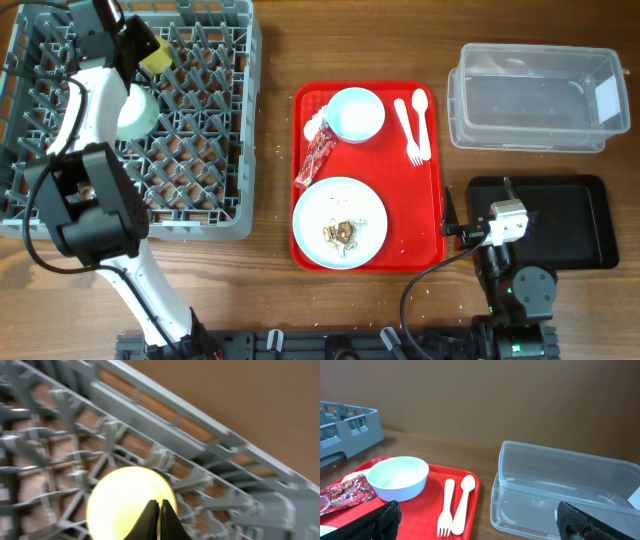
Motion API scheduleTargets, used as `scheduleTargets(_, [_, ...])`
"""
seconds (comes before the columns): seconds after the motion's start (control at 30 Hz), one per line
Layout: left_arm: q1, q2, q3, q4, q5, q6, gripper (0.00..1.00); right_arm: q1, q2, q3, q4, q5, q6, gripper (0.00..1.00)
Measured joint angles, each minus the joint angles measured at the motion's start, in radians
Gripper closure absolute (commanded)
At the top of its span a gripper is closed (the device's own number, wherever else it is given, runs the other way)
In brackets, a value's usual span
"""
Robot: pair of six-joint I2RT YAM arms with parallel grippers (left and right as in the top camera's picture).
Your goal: Sort waste into correct bins and load items into the dishwasher rack
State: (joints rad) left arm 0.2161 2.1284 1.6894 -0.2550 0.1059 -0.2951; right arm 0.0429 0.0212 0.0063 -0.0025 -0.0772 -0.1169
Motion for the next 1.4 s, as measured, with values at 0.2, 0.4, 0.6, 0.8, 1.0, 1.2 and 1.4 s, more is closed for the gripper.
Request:
scheduleTargets(0.2, [-0.006, 0.0, 0.0, -0.03, 0.143, 0.0, 0.96, 0.0, 0.0, 0.0, 0.0, 0.0, 0.0, 0.0])
scheduleTargets(0.4, [-0.007, -0.133, -0.003, -0.159, 0.201, -0.001, 0.17, 0.0, 0.0, 0.0, 0.0, 0.0, 0.0, 0.0])
scheduleTargets(0.6, [-0.142, -0.348, 0.006, -0.472, 0.727, 0.026, 0.0, 0.0, 0.0, 0.0, 0.002, 0.0, 0.0, 0.0])
scheduleTargets(0.8, [-0.727, -0.288, 0.002, -0.504, 0.263, 0.087, 0.22, 0.0, 0.0, 0.0, 0.0, 0.0, 0.0, 0.0])
scheduleTargets(1.0, [-0.916, -0.097, 0.002, -0.346, -0.126, 0.08, 0.44, 0.0, 0.0, 0.0, 0.0, 0.0, 0.0, 0.0])
scheduleTargets(1.2, [-0.947, 0.039, 0.002, -0.281, -0.169, 0.08, 0.53, 0.0, 0.0, 0.0, 0.0, 0.0, 0.0, 0.0])
scheduleTargets(1.4, [-0.954, 0.065, 0.002, -0.264, -0.188, 0.08, 0.81, 0.0, 0.0, 0.0, 0.0, 0.0, 0.0, 0.0])
